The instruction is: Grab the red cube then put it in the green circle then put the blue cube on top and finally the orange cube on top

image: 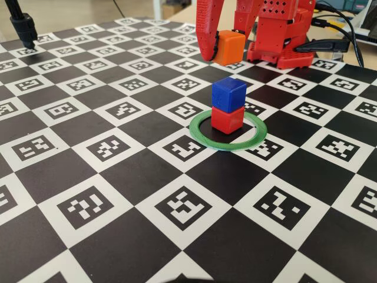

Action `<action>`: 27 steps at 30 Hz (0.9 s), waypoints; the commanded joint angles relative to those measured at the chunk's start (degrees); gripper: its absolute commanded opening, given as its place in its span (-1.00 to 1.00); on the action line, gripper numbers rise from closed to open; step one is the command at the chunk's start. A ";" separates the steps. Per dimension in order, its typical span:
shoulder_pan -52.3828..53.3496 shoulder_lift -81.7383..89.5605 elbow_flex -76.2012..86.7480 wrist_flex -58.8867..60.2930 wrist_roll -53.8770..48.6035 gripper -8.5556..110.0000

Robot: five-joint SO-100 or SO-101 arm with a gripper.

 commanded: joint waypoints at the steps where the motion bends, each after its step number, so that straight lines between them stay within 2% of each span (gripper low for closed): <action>1: -0.53 6.50 -0.70 -0.70 -0.70 -0.68; 27: -4.22 6.77 0.88 -2.02 1.32 -0.68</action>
